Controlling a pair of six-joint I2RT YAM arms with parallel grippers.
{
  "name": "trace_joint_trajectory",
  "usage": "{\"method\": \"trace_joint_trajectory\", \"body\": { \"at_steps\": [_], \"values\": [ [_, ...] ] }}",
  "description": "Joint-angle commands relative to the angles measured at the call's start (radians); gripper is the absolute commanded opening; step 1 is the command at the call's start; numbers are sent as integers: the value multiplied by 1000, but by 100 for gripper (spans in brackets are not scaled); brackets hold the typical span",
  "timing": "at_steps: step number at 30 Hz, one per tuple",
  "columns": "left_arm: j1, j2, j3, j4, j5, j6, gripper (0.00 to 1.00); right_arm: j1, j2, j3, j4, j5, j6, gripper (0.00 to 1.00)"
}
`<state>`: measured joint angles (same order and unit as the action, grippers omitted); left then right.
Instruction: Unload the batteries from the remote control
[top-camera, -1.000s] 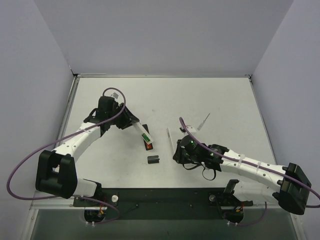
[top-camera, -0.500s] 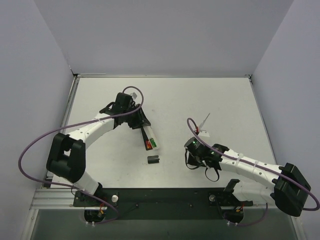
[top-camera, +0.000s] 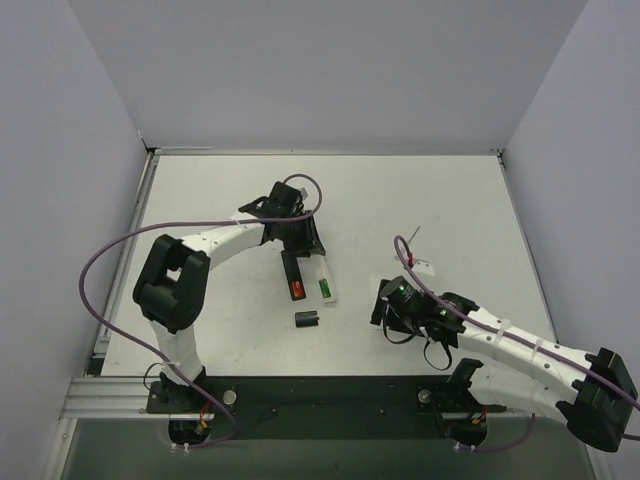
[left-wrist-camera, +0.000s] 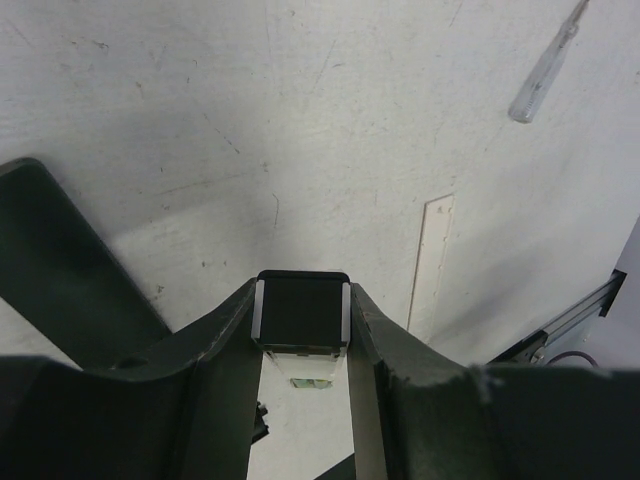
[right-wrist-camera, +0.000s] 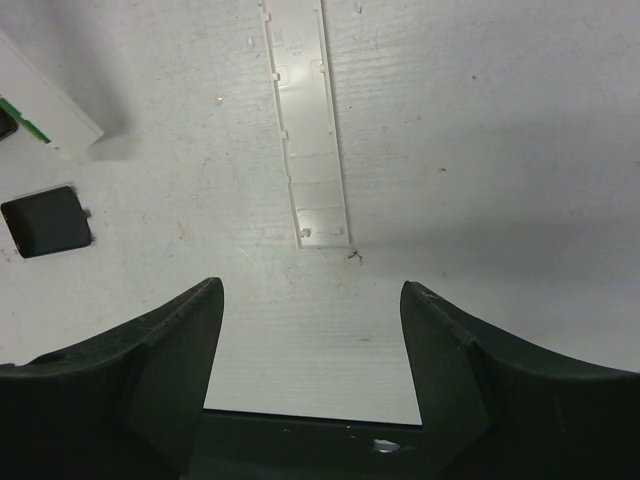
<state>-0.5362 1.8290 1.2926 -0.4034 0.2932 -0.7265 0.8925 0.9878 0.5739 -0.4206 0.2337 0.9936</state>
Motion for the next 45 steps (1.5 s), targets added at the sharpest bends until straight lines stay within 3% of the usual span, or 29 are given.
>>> {"method": "trace_joint_trajectory", "body": {
  "at_steps": [1, 2, 7, 9, 12, 16, 23, 29, 36, 45],
  "values": [
    [-18, 70, 89, -26, -11, 10, 8, 8, -52, 33, -78, 65, 7, 68],
    [-24, 93, 96, -28, -8, 12, 15, 8, -57, 37, -89, 76, 7, 68],
    [-38, 141, 126, -31, 24, 7, 30, 3, -81, 50, -104, 95, -3, 68],
    [-36, 147, 132, -32, 34, 7, 46, 3, -81, 53, -110, 119, -1, 68],
    [-36, 136, 137, -22, 34, 6, 59, -13, -71, 60, -115, 131, -6, 68],
    [-31, 124, 160, -25, 52, 16, 67, -65, -51, 98, -113, 119, -35, 69],
    [27, -46, 99, -3, 49, 38, 71, -215, 18, 226, -86, 124, -146, 69],
    [120, -308, -71, -11, -5, 143, 86, -429, 272, 369, -44, 58, -230, 65],
    [225, -519, -228, -92, 31, 257, 92, -587, 563, 514, 17, -46, -240, 57],
    [240, -712, -427, -32, 3, 372, 91, -630, 840, 670, 42, -112, -256, 54]
  ]
}}
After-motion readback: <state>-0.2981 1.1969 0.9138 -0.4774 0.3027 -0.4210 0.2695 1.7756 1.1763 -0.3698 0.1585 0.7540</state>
